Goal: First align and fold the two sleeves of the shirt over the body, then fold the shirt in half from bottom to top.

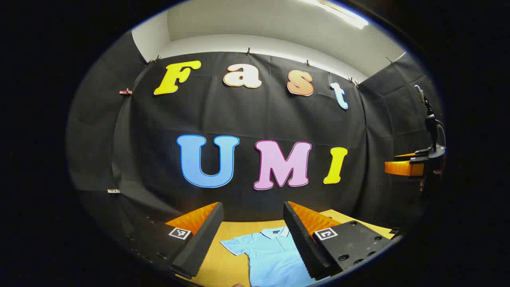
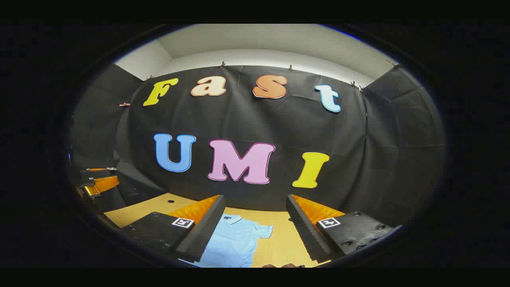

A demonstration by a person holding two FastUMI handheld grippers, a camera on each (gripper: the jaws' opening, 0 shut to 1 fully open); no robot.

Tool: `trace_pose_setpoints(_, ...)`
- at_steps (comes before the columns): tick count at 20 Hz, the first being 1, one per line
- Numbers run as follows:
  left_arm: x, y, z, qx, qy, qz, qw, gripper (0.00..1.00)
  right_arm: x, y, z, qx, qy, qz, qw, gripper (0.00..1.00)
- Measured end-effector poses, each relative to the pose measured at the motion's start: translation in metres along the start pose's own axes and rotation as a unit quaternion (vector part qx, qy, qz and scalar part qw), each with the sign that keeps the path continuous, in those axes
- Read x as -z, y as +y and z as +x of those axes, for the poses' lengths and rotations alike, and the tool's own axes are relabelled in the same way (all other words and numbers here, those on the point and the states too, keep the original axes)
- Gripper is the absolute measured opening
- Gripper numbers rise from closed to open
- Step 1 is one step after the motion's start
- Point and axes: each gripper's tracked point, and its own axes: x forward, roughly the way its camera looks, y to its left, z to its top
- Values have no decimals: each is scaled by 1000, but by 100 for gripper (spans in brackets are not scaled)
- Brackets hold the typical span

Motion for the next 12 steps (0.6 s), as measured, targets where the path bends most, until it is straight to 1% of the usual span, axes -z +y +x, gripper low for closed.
trace_pose_setpoints(3,-1,4,1,-6,-3,2,1000,96,0,1,1,1,-1,4,1000,97)
trace_pose_setpoints(5,1,10,0,-12,-4,0,1000,96,4,1,3,2,4,4,1000,95)
trace_pose_setpoints(7,3,15,0,-18,-2,-6,1000,96,4,3,3,2,6,5,1000,97)
trace_pose_setpoints(12,2,29,-2,-28,-8,-9,1000,97,2,9,7,1,6,0,1000,97)
